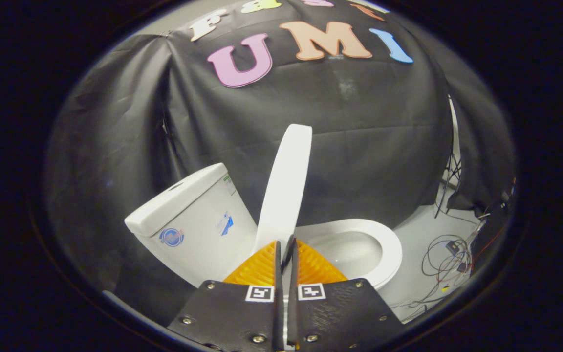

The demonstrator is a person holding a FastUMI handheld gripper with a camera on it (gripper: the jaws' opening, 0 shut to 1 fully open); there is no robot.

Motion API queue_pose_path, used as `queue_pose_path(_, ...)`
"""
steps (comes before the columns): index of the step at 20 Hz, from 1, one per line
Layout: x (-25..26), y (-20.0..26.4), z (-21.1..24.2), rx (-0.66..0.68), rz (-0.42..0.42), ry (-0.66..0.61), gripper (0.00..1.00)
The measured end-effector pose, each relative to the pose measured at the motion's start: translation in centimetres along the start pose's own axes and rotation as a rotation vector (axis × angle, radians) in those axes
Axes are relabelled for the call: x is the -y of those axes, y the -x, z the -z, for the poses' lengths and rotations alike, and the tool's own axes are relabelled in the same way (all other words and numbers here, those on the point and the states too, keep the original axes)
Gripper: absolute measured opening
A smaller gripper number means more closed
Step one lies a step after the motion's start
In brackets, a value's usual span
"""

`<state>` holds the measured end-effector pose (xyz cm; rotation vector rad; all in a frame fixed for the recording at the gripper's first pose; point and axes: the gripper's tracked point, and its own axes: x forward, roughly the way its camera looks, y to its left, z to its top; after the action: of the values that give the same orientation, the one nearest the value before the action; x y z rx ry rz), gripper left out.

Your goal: Open the toilet lid.

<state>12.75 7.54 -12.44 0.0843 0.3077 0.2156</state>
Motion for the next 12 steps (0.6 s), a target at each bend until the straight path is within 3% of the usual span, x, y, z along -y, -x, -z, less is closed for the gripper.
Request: queue_pose_path(12,-1.3,-0.6,-1.4,0.07,-0.008,0.12,0.04)
